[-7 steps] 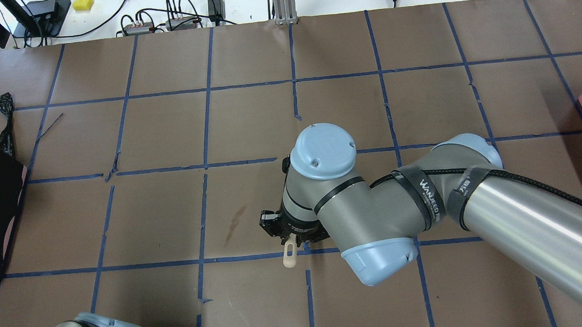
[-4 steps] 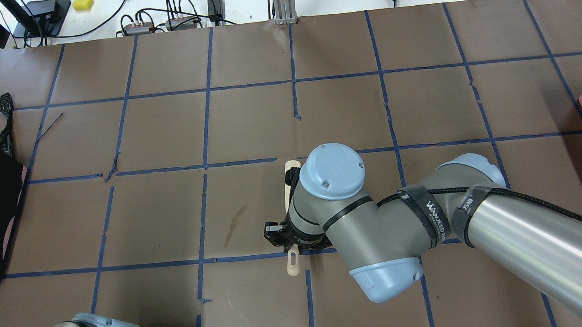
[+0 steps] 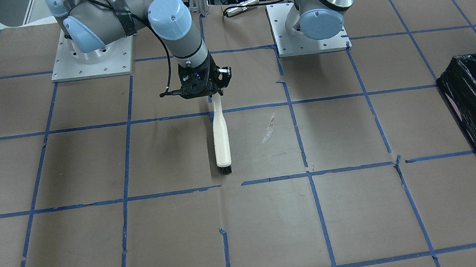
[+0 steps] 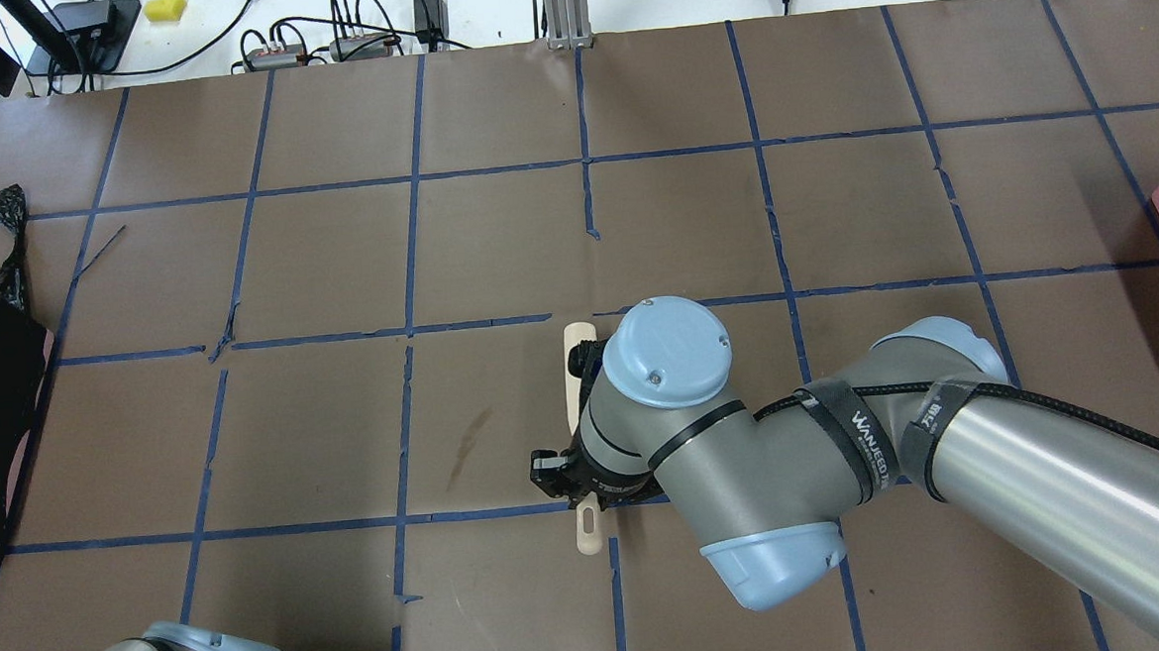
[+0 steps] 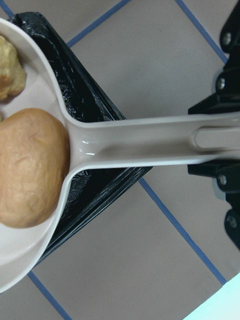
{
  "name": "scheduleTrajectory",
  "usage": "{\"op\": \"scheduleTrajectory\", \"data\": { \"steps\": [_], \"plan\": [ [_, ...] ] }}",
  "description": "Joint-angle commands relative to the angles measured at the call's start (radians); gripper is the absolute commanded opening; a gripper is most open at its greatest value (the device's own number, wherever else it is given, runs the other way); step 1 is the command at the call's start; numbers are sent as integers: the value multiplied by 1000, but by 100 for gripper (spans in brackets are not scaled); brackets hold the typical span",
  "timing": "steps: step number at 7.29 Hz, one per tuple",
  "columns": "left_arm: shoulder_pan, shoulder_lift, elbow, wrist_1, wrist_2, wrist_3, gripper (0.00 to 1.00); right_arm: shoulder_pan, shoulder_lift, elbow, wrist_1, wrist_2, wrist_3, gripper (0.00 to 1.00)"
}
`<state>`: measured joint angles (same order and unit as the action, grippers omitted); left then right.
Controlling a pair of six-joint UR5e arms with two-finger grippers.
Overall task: Sweep and dump trash in nearest bin
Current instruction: 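Lower the brush onto the table with the right gripper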
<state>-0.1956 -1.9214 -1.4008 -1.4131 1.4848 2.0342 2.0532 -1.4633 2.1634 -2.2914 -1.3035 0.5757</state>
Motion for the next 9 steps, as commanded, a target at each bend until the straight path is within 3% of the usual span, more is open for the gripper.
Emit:
{"op": "scheduleTrajectory", "data": {
  "steps": [1, 2, 3, 8, 9],
  "plan": [
    [-1, -5, -4, 36, 20, 0, 12, 2, 8, 4, 1, 3, -5, 16],
    [-13, 1, -4, 78, 61, -3, 12, 10, 8, 4, 0, -12, -4, 81],
    [-33, -1, -4, 86, 102, -9, 12, 12, 8, 4, 4, -17, -5, 100],
    [-77, 25, -4, 86, 287, -67, 13, 13, 29, 0, 7, -34, -4, 100],
    [-90, 42, -4, 86, 313, -69, 13, 12, 17, -13, 21, -89, -16, 100]
  ]
}}
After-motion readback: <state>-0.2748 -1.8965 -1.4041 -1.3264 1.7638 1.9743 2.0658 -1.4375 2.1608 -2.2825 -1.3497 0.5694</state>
